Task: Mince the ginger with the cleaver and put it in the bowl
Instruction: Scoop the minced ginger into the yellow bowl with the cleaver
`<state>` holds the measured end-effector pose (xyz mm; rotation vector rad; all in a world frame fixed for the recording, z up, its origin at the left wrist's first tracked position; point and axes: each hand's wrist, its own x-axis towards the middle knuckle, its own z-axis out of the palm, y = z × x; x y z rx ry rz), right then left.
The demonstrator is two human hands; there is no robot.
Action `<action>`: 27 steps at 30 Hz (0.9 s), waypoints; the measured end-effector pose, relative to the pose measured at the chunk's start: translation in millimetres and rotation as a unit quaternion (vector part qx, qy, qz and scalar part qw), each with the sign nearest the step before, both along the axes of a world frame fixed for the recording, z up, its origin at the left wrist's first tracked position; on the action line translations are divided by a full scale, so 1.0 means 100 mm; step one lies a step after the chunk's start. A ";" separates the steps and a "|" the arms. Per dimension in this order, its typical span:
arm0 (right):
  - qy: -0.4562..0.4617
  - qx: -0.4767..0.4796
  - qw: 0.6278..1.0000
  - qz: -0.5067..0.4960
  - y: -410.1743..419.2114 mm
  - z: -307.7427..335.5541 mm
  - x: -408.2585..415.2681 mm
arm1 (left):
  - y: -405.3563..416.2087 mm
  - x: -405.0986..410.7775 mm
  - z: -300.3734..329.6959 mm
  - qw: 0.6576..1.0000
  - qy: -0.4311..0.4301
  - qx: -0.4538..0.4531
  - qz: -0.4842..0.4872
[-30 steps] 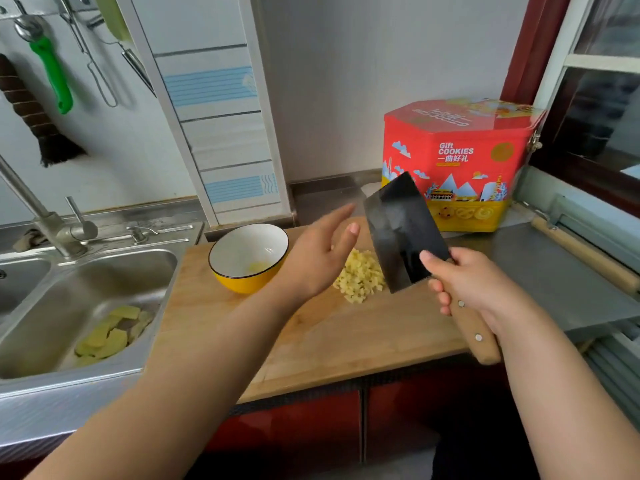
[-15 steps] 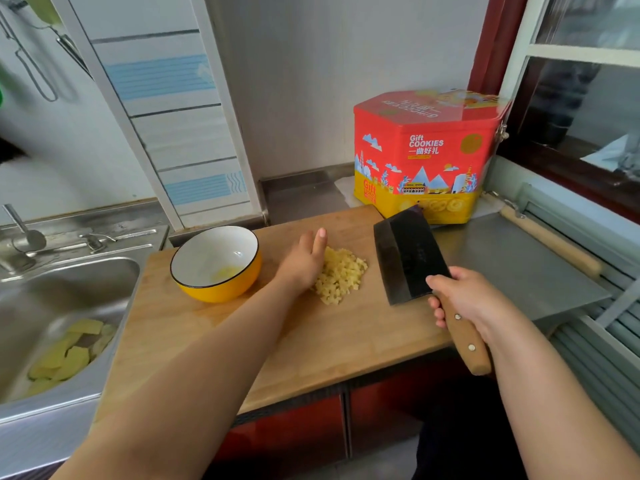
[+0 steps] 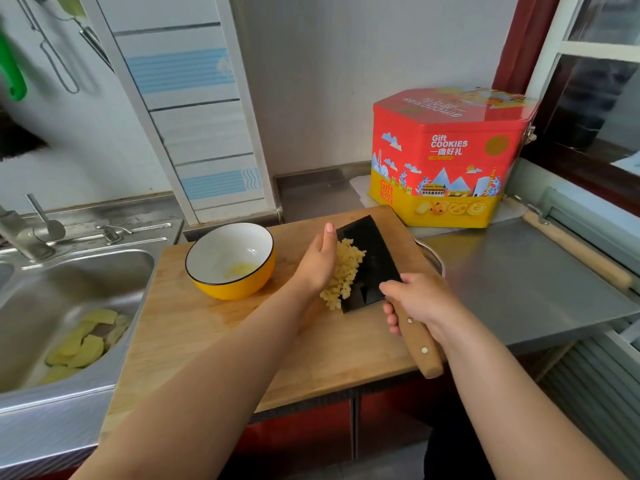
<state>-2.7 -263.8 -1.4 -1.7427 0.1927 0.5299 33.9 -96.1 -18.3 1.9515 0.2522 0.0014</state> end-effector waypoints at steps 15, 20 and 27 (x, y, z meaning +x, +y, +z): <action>0.006 0.088 0.996 0.026 0.00 0.30 -0.01 | 0.28 -0.43 0.50 0.926 -0.300 0.226 -0.035; -0.005 0.062 0.994 0.094 0.37 0.47 -0.05 | 0.61 -0.49 0.69 0.864 -0.261 0.408 -0.137; 0.001 0.057 0.988 0.146 0.75 0.58 -0.04 | 0.96 -0.50 0.64 0.850 -0.208 0.463 -0.142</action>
